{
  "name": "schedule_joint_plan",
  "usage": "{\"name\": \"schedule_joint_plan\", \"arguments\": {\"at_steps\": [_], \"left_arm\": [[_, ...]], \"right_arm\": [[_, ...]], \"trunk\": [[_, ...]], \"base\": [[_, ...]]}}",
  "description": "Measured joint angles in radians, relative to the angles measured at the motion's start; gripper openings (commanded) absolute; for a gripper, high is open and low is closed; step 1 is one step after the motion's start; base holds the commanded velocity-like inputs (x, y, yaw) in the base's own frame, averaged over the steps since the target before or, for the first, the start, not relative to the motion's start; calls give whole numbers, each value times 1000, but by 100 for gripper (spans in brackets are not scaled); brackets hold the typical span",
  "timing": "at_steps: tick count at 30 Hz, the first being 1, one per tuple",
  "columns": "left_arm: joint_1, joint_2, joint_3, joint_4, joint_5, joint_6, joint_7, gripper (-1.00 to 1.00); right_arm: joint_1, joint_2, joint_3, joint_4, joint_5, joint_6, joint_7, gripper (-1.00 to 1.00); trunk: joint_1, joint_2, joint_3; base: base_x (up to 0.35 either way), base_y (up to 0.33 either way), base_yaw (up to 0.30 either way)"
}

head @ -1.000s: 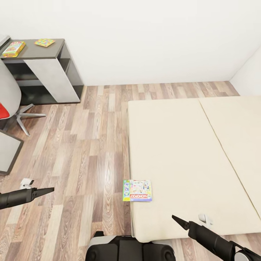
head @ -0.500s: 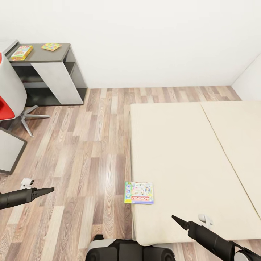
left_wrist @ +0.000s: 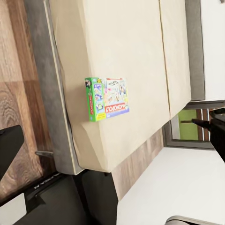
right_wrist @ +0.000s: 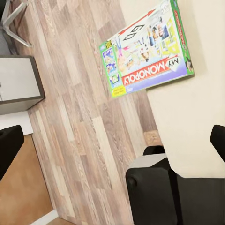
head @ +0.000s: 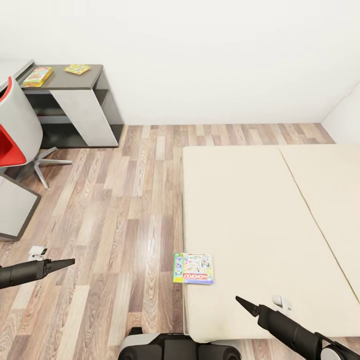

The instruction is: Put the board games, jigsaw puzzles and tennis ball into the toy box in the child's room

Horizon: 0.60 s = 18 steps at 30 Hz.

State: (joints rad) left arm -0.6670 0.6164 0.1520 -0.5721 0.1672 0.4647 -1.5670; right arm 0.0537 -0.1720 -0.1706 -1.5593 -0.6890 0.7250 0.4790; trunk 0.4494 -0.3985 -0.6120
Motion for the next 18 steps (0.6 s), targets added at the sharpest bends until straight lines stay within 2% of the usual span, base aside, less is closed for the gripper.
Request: {"name": "schedule_joint_plan", "arguments": {"at_steps": [18], "left_arm": [[0, 0, -1, 0, 0, -1, 0, 100]], "right_arm": [[0, 0, 0, 2, 0, -8, 0, 100]], "trunk": [[0, 0, 1]], "base": [[-18, 0, 2]]}}
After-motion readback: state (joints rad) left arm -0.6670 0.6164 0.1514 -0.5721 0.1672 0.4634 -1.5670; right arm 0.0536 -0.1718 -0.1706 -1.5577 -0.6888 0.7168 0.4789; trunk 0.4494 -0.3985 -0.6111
